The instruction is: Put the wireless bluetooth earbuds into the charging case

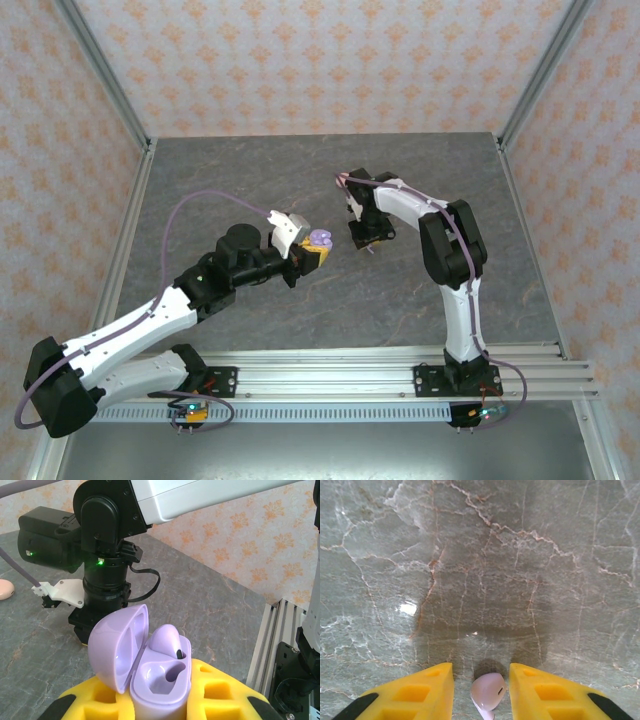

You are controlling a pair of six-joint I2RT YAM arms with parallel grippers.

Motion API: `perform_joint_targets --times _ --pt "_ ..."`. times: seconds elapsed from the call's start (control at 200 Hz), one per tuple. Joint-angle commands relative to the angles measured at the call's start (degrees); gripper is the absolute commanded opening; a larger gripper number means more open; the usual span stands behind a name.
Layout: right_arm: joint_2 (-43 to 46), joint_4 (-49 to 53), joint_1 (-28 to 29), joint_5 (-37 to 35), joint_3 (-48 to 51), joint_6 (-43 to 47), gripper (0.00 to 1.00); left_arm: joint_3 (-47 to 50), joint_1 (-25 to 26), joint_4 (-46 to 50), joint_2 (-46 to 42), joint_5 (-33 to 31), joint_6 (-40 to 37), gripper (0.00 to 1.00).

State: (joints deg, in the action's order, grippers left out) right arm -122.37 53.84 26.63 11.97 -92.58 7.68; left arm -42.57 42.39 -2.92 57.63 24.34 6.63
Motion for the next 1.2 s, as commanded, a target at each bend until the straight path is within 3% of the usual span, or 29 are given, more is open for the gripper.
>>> perform_joint_targets --times 0.0,0.631,1.196 --pt "1.17 4.29 -1.06 -2.72 1.00 0.67 0.33 0.13 0.30 0.74 -1.46 -1.31 0.56 0.00" --pt "-0.68 3.51 -1.36 -0.11 0.97 0.45 0.32 0.46 0.32 0.90 -1.81 -1.57 0.59 0.00" --pt "1.80 -1.32 -2.61 1.41 3.98 -4.13 0.19 0.30 0.32 1.01 -0.38 -2.02 0.22 0.00"
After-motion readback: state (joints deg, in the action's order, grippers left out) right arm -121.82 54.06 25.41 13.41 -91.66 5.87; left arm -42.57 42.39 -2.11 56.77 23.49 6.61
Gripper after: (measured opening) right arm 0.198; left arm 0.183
